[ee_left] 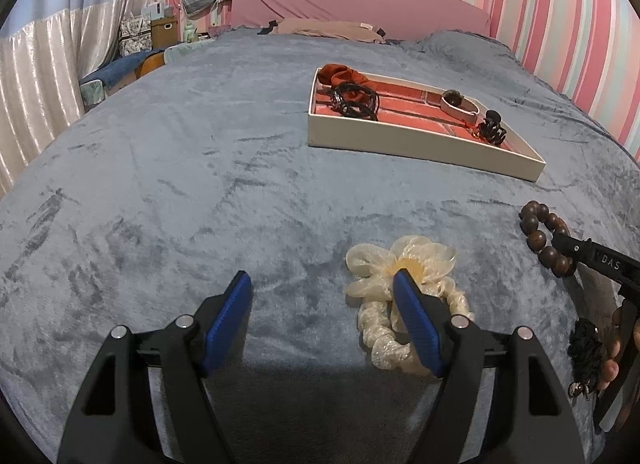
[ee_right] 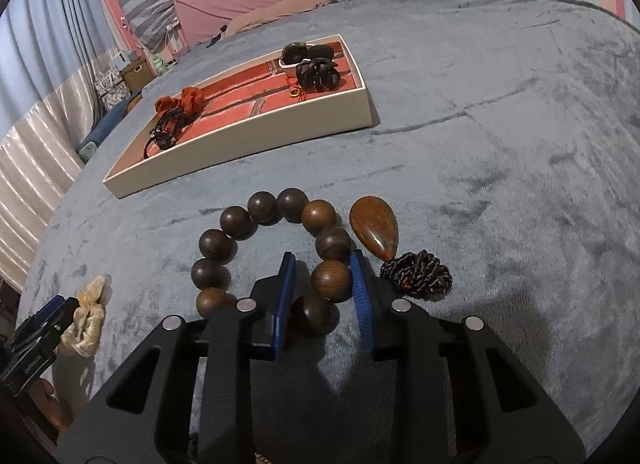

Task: Organize jewelry
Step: 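Grasp the cream scrunchie with the left tool while the right grasps the wooden bead bracelet, then carry scrunchie and bead bracelet into the tray while both tools open to release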

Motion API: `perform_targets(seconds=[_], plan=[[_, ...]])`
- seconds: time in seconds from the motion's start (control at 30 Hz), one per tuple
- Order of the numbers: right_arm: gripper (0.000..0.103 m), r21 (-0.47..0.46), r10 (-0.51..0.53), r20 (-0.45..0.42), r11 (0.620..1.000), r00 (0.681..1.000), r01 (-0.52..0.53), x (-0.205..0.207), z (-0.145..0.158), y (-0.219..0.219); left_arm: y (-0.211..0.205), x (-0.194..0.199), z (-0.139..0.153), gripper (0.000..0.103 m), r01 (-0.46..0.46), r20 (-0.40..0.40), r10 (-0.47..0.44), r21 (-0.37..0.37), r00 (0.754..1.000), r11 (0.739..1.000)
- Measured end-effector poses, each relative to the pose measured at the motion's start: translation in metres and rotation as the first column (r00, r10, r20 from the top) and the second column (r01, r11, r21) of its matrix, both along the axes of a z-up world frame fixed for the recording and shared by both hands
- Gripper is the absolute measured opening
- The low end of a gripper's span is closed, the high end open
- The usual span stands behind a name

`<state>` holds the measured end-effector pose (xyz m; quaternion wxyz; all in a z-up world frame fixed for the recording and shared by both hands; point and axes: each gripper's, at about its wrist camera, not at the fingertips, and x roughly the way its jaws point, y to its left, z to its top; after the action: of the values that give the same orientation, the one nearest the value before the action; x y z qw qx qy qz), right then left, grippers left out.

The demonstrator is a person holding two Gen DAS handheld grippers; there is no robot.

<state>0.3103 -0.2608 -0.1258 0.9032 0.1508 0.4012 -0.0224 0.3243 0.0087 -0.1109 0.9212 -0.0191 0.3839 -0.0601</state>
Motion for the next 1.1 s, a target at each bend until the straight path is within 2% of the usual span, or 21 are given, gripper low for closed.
perform_targets(seconds=[0.23,0.4,0.5,0.57,0.67,0.77,1.1], plan=[[0.028,-0.114,0.003,-0.030,0.993,1.000,-0.006,0.009,-0.002,0.013,-0.003,0.003,-0.003,0.071,0.014,-0.013,-0.014,0.007,1.000,1.000],[0.027,-0.172,0.004,-0.042,0.985,0.999,-0.011,0.013,-0.003,0.020,-0.009,0.004,-0.004,0.059,0.041,-0.012,-0.041,0.025,0.999,0.999],[0.026,-0.190,0.005,-0.045,0.982,0.999,-0.014,0.014,-0.003,0.022,-0.014,0.003,-0.005,0.042,0.066,-0.011,-0.065,0.037,0.998,0.997],[0.024,-0.200,0.009,-0.046,0.980,0.999,-0.018,0.015,-0.003,0.024,-0.019,0.004,-0.006,0.022,0.096,-0.022,-0.095,0.040,0.995,0.995],[0.020,-0.230,0.020,-0.047,0.973,0.999,-0.031,0.016,-0.002,0.030,-0.024,0.005,-0.006,0.012,0.116,-0.022,-0.115,0.059,0.993,0.991],[0.020,-0.239,0.024,-0.045,0.970,0.999,-0.034,0.016,0.000,0.031,-0.027,0.005,-0.006,0.009,0.123,-0.018,-0.122,0.069,0.992,0.990],[0.020,-0.271,0.054,0.061,0.962,0.997,-0.036,0.010,0.034,0.038,-0.026,0.008,0.011,0.007,0.110,0.011,-0.111,0.072,0.994,0.991]])
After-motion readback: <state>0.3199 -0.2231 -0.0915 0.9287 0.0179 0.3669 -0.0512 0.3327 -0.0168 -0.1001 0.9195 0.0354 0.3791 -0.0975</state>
